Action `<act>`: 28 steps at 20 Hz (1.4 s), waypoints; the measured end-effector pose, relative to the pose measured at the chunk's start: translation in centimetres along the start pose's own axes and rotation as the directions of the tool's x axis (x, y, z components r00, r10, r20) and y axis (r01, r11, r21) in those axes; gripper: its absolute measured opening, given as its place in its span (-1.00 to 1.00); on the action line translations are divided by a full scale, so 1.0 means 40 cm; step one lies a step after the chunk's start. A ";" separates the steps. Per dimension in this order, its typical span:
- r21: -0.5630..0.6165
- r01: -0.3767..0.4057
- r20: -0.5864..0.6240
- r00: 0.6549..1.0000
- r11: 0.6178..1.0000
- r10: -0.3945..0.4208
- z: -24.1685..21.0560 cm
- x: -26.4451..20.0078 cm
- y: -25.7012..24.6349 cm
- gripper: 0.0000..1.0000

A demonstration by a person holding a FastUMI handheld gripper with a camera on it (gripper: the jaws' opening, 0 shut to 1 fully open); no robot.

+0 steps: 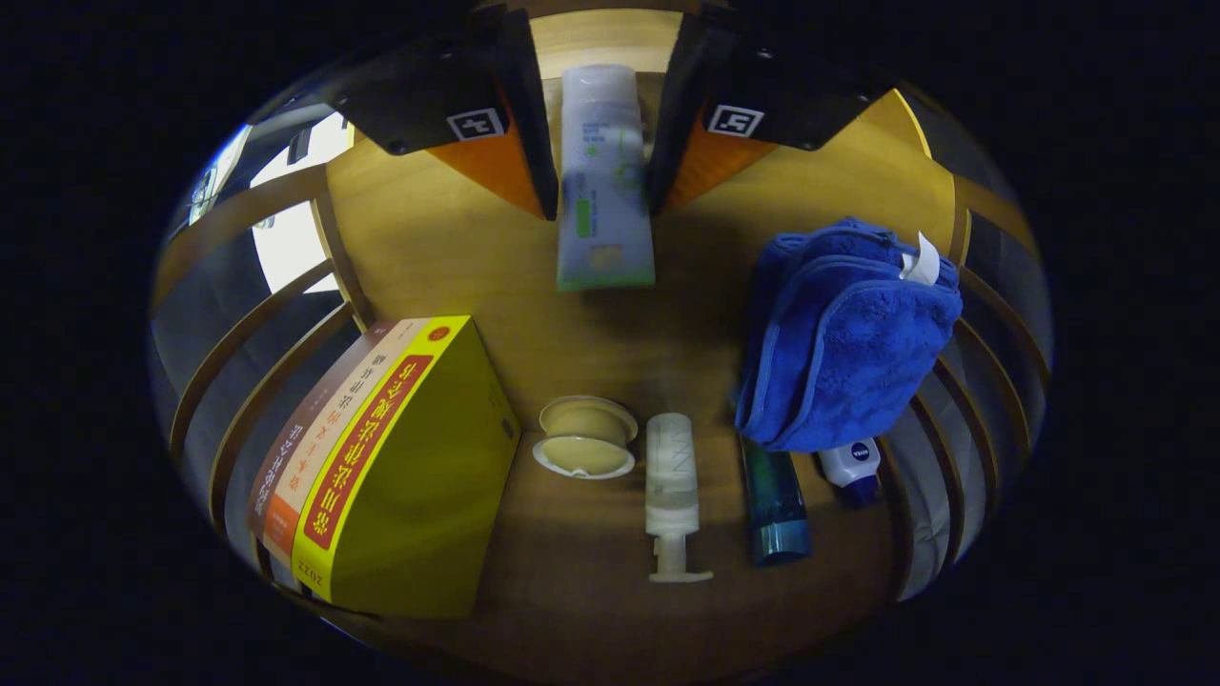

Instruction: Pull open the drawer, take out the items inside it, and place them on the countertop above the cabinet.

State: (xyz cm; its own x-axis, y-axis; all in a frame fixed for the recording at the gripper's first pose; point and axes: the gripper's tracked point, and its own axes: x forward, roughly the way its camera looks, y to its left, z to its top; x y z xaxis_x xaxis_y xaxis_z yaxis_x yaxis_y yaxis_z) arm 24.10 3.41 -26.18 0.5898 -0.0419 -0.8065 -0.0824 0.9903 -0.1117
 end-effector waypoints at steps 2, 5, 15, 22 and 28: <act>-0.023 0.016 0.044 0.999 1.000 -0.015 0.033 -0.029 -0.011 0.60; -0.015 0.009 0.118 0.993 1.000 -0.007 0.076 -0.083 -0.006 0.93; 0.047 -0.033 0.414 0.910 0.998 0.011 0.116 -0.365 0.049 0.98; 0.052 -0.051 0.565 0.825 0.997 0.013 -0.017 -0.608 0.029 0.98; 0.074 -0.054 0.623 0.782 0.996 -0.004 -0.182 -0.736 -0.003 0.98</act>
State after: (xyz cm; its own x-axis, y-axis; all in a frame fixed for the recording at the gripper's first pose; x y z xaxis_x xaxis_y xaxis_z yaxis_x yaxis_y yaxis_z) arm 0.90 3.57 -6.65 0.9623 0.0460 -0.2681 -0.0545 0.9982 -0.0245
